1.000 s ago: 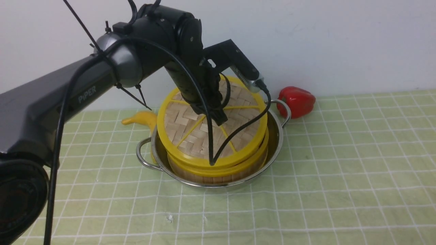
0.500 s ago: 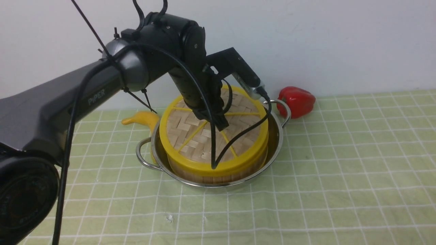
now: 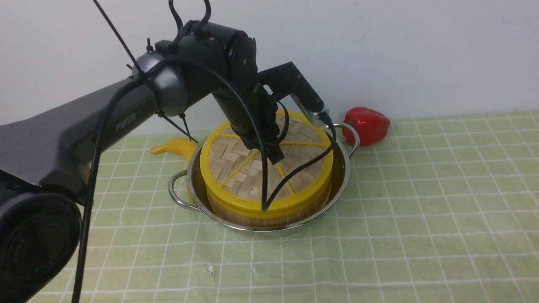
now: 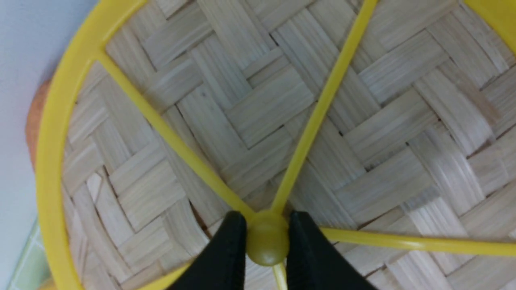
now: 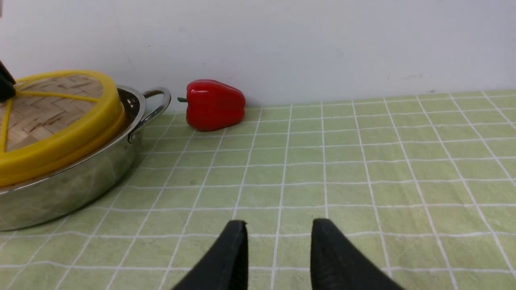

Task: Place the steamer in the pot on the green tablecloth, and put the lid on the steamer.
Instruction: 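Place the yellow bamboo steamer lid onto the steamer in the pot with the left gripper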

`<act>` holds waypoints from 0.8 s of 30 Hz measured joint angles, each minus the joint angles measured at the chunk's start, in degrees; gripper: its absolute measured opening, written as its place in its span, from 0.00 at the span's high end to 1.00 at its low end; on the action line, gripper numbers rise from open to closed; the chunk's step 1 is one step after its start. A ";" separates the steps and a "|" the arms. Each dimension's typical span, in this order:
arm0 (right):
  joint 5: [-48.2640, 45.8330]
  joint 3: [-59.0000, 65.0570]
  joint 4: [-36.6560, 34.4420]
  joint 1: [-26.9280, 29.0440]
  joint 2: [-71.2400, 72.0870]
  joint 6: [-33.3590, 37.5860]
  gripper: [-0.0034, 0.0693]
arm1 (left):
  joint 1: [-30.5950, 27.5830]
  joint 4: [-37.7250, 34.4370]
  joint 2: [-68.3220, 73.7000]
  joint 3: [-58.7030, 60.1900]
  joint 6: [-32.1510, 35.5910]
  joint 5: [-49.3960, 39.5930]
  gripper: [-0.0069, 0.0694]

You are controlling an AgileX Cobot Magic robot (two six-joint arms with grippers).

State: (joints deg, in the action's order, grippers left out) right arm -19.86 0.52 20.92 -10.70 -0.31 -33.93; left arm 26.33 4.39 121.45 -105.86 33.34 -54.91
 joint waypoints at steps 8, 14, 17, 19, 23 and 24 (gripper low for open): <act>0.00 0.00 0.00 0.00 0.00 0.00 0.62 | 0.00 0.24 1.37 -0.11 -0.09 2.06 0.75; 0.00 0.00 0.00 0.00 0.00 0.00 0.62 | 0.00 0.18 1.44 -0.78 -0.81 1.26 0.70; 0.00 0.00 0.00 0.00 0.00 0.00 0.62 | 0.00 0.43 1.10 -2.27 -1.36 -1.13 0.53; 0.00 0.00 0.00 0.00 0.00 0.00 0.62 | 0.00 0.51 0.36 -3.24 -2.07 -2.44 0.43; 0.00 0.00 0.00 0.00 0.00 0.00 0.62 | 0.00 0.57 -4.67 -6.90 -5.38 -5.72 0.23; 0.00 0.00 0.00 0.00 0.00 0.00 0.62 | 0.00 0.57 -6.46 -7.80 -6.68 -6.82 0.20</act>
State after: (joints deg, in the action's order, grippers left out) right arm -19.86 0.52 20.92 -10.70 -0.31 -33.93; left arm 26.33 4.95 114.99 -113.66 26.67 -61.73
